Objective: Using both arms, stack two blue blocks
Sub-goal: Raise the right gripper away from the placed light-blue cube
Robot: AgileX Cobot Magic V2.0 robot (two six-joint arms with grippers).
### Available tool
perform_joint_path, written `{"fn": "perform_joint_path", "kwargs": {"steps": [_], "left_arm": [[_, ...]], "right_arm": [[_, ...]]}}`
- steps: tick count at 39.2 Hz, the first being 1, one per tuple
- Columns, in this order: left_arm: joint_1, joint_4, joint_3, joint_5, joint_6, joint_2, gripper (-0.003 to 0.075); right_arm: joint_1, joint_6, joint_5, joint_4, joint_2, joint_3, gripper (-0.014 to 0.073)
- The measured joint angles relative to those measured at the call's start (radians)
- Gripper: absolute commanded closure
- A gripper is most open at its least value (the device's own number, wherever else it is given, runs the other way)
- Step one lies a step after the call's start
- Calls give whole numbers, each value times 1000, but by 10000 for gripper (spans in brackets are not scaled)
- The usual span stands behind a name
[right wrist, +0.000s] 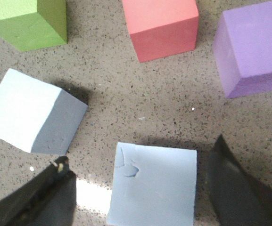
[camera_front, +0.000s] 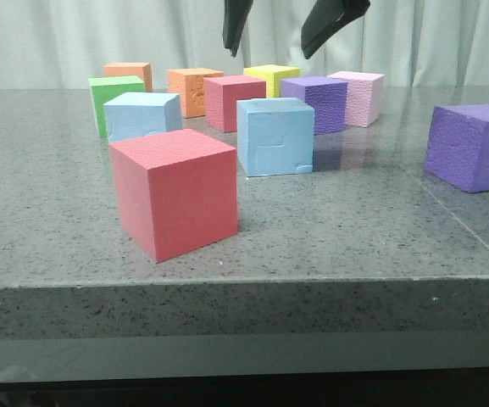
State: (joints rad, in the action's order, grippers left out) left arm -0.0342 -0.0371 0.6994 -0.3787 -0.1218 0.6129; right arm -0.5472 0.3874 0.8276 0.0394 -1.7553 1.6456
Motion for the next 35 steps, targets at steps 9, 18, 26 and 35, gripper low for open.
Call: {"fn": "perform_joint_path", "kwargs": {"steps": [9, 18, 26, 35], "left_arm": [[0, 0, 0, 0, 0, 0, 79], [0, 0, 0, 0, 0, 0, 80], [0, 0, 0, 0, 0, 0, 80], [0, 0, 0, 0, 0, 0, 80]], "right_arm": [[0, -11, 23, 34, 10, 0, 630], [22, -13, 97, 89, 104, 0, 659], [133, -13, 153, 157, 247, -46, 657], [244, -13, 125, 175, 465, -319, 657]]}}
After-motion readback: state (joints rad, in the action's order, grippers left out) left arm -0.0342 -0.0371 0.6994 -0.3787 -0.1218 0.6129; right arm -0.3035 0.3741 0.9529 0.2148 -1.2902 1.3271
